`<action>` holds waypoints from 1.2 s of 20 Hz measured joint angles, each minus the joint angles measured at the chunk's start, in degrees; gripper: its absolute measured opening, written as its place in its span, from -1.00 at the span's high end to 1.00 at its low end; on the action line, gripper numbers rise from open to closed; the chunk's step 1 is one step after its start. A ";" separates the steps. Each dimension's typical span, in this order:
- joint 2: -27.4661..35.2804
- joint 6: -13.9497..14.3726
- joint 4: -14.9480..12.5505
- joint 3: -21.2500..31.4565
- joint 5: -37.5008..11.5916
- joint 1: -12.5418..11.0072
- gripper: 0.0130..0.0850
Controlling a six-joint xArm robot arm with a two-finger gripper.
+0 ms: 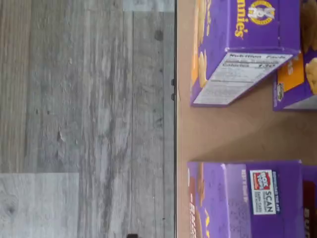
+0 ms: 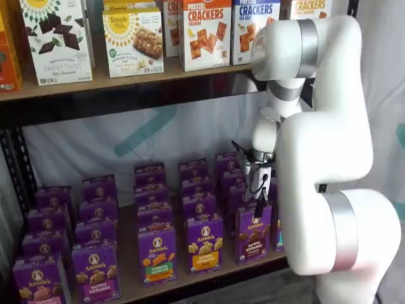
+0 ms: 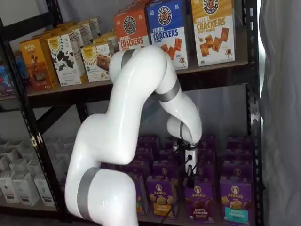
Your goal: Pick up the purple box with a brown patch in the center, on the bottom shelf, the fifth box from the left
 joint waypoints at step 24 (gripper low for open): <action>11.45 8.93 -10.26 -10.37 -2.67 -0.06 -1.00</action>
